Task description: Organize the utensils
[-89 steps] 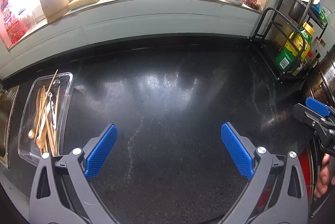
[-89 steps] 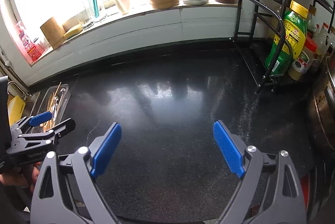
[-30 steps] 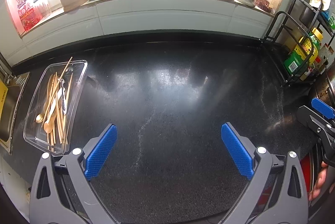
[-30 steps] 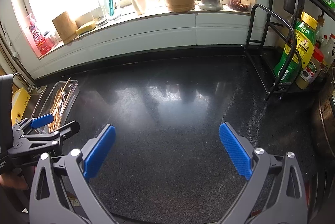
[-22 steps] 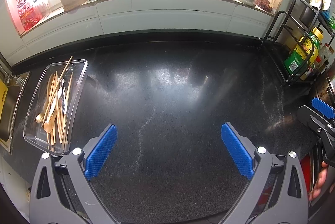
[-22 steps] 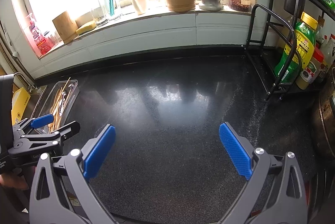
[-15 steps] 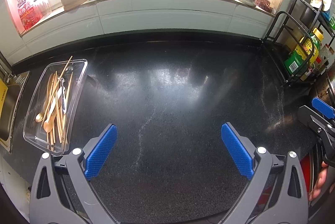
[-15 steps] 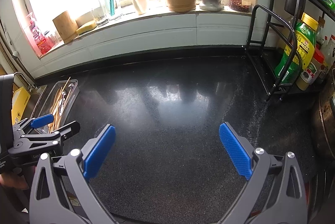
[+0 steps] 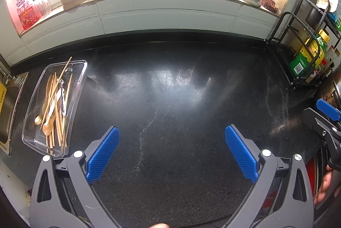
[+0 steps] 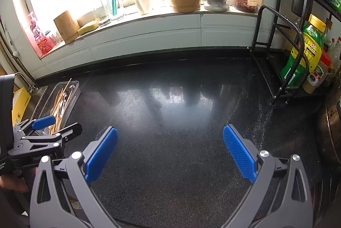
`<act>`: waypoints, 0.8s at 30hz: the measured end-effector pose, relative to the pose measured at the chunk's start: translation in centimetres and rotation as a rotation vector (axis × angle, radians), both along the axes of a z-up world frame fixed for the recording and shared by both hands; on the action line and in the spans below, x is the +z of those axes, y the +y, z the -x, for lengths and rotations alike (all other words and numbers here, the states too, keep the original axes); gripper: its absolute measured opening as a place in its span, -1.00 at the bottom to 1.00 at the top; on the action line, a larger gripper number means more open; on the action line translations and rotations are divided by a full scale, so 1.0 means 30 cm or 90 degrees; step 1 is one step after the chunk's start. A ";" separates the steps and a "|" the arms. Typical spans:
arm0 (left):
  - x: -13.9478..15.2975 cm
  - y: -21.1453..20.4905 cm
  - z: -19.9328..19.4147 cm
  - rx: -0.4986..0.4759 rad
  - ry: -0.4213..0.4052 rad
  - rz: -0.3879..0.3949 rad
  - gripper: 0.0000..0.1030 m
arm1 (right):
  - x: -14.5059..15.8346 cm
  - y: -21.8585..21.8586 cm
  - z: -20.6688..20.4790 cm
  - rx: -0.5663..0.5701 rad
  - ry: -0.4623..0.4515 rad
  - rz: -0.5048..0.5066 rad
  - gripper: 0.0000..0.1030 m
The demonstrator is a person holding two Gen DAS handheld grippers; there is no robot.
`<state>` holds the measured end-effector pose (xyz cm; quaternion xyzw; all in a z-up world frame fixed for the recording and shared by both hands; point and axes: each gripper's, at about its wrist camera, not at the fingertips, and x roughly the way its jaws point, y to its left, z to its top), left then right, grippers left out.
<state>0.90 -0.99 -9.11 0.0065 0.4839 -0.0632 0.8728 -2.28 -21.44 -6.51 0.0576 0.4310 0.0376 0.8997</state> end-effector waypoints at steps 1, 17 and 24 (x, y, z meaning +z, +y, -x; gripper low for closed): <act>0.000 -0.002 -0.001 -0.001 -0.001 0.000 0.88 | -0.001 0.000 0.000 0.001 0.000 0.000 0.86; 0.010 -0.009 -0.007 -0.018 -0.013 0.011 0.88 | -0.006 0.006 -0.022 0.004 0.001 0.003 0.86; 0.036 0.005 0.016 0.003 -0.048 0.022 0.88 | -0.009 0.007 -0.023 0.013 -0.001 0.008 0.86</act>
